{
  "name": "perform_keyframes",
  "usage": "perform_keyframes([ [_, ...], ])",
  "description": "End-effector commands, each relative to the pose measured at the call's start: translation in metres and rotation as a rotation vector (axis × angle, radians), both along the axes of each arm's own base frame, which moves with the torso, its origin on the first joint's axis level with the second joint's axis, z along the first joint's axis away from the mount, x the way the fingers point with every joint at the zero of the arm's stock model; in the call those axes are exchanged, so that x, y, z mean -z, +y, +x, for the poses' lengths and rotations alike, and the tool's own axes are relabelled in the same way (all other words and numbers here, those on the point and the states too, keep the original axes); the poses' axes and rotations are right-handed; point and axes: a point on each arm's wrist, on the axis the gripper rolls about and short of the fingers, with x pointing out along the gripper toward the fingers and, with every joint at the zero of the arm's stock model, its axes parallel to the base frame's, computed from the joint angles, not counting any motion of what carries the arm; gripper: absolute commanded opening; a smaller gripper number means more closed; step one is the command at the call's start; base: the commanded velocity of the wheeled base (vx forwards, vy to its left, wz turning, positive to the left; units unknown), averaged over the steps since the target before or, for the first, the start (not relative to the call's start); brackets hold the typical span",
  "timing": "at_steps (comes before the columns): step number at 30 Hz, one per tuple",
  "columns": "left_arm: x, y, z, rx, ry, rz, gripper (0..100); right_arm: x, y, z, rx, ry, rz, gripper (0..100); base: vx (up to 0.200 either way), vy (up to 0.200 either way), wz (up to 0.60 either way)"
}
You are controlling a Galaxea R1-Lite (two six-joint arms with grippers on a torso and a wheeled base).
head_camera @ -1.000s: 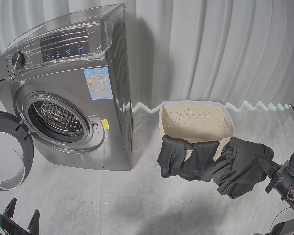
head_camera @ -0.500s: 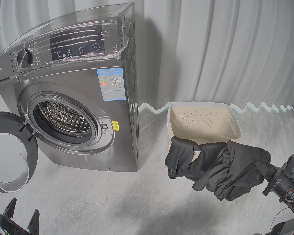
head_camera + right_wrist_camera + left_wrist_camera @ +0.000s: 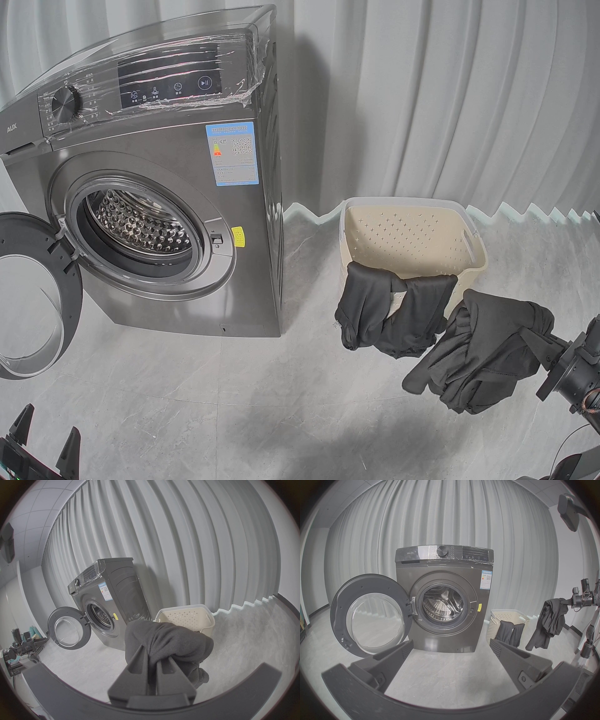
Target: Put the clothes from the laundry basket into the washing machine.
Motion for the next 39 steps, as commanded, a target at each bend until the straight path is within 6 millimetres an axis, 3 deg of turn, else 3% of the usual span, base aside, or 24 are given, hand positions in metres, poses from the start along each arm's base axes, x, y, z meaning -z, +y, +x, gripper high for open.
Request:
perform_keyframes([
  [1,0.005,0.0,0.0,0.0,0.001,0.001,100,0.0,0.0,0.0,0.0,0.001,-0.003,0,0.0,0.2,0.0],
  [26,0.005,0.0,0.0,0.0,0.001,0.001,100,0.0,0.0,0.0,0.0,-0.002,-0.001,0,0.0,0.2,0.0],
  [29,0.005,0.0,0.0,0.0,0.001,0.001,100,0.0,0.0,0.0,0.0,0.001,-0.001,0,0.0,0.0,0.0],
  [39,0.005,0.0,0.0,0.0,0.001,-0.001,100,-0.033,0.015,0.02,-0.055,-0.074,0.025,0,0.0,0.0,0.0],
])
